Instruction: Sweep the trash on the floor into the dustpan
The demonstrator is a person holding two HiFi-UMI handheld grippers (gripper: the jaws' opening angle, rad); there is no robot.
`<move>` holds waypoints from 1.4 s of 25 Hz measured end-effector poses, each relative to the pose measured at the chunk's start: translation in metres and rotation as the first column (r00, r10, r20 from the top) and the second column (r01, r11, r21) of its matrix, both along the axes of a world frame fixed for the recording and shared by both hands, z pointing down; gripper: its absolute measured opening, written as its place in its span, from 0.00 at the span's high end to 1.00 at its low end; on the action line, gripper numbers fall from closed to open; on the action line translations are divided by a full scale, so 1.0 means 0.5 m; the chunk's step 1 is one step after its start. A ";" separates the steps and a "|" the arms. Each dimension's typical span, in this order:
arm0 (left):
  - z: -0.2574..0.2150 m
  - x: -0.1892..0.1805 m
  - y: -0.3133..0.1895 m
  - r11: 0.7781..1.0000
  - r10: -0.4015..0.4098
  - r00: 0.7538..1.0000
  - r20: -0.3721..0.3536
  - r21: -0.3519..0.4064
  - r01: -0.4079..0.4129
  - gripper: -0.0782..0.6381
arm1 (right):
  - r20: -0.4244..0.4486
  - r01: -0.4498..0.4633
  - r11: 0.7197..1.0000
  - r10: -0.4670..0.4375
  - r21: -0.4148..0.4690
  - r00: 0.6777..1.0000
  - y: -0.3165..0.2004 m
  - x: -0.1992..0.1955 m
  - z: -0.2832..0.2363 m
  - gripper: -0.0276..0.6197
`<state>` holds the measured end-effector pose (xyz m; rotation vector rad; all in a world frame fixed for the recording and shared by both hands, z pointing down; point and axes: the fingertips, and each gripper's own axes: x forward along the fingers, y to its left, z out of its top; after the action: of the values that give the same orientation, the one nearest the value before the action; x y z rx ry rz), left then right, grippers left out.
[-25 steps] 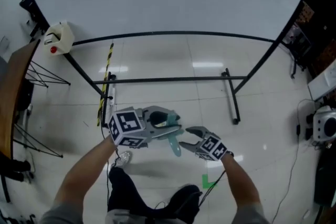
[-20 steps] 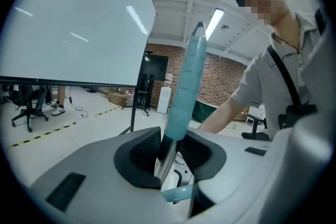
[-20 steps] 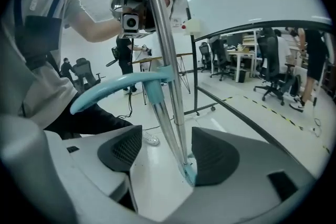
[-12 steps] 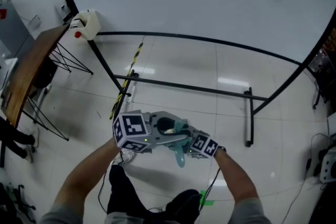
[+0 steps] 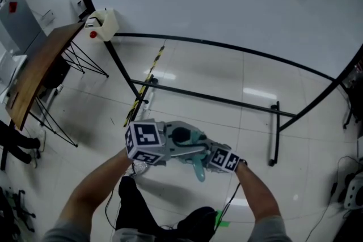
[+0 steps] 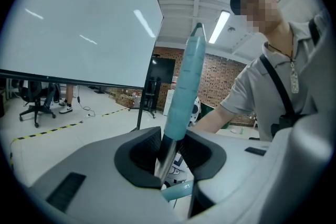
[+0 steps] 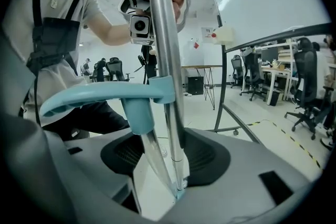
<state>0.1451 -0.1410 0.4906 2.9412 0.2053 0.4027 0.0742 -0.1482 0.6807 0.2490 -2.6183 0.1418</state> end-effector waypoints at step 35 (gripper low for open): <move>-0.096 -0.201 0.008 0.786 -0.609 0.791 0.060 0.181 0.592 0.84 | 0.076 -0.733 0.680 0.731 -0.006 0.678 0.112 0.231 -0.369 0.94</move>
<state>0.0448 -0.1368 0.4428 2.8915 -0.8038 0.4966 0.1895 -0.0921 0.4961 1.3317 -2.4238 0.3957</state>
